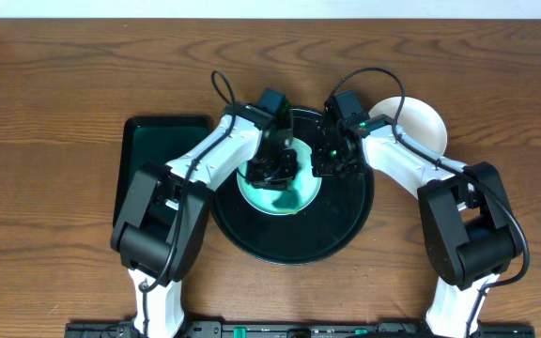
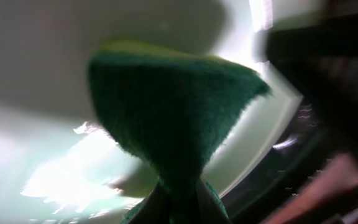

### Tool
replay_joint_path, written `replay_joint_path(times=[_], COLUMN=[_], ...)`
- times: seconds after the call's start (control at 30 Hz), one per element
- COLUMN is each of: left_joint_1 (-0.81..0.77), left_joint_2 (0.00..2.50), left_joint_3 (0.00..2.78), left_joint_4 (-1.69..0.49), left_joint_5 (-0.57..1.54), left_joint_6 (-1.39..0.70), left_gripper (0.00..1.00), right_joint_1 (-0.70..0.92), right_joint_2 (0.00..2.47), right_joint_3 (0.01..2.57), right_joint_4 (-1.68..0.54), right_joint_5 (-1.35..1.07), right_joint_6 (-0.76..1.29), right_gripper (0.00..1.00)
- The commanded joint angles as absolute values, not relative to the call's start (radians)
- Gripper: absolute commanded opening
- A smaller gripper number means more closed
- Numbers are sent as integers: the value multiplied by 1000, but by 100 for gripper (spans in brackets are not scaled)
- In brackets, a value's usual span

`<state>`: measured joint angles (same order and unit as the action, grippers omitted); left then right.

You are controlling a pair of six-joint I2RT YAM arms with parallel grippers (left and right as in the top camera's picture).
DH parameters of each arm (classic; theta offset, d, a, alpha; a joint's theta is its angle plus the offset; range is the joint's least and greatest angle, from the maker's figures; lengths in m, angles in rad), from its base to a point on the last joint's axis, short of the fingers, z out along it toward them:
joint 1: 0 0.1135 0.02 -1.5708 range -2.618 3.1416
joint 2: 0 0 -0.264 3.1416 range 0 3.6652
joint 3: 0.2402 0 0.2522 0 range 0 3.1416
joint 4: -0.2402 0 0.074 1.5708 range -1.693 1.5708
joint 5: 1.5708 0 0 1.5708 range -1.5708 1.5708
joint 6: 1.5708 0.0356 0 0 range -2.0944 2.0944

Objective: Clean dirty plates on tray and stack at the side

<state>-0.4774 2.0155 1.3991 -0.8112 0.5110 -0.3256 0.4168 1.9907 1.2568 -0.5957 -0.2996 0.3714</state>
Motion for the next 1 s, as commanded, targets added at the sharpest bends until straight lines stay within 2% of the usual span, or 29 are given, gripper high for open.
replay_joint_path(times=[0.0, 0.23, 0.3, 0.47, 0.6, 0.7, 0.97], left_joint_1=[-480, -474, -463, -413, -372, -351, -259], left_joint_2=[2033, 2033, 2033, 2027, 2011, 1976, 1841], left_joint_3=[1391, 1391, 1394, 1488, 1641, 1779, 1917], left_joint_4=[-751, -703, -725, -902, -1062, -1184, -1280], left_joint_5=[469, -155, -251, -234, -106, -88, -52], left_joint_6=[-264, -386, -424, -515, -509, -498, -430], left_gripper=[7, 8, 7, 7, 8, 8, 7], right_joint_1=[433, 433, 433, 433, 433, 433, 436], right_joint_2=[2015, 2015, 2015, 2015, 2015, 2013, 1917], right_joint_3=[1248, 1248, 1248, 1248, 1248, 1248, 1250], right_joint_4=[-606, -606, -606, -604, -602, -602, -636], right_joint_5=[-296, -296, -296, -295, -296, -296, -188], right_joint_6=[359, 359, 359, 358, 359, 359, 358], right_gripper=[1, 1, 1, 1, 1, 1, 1])
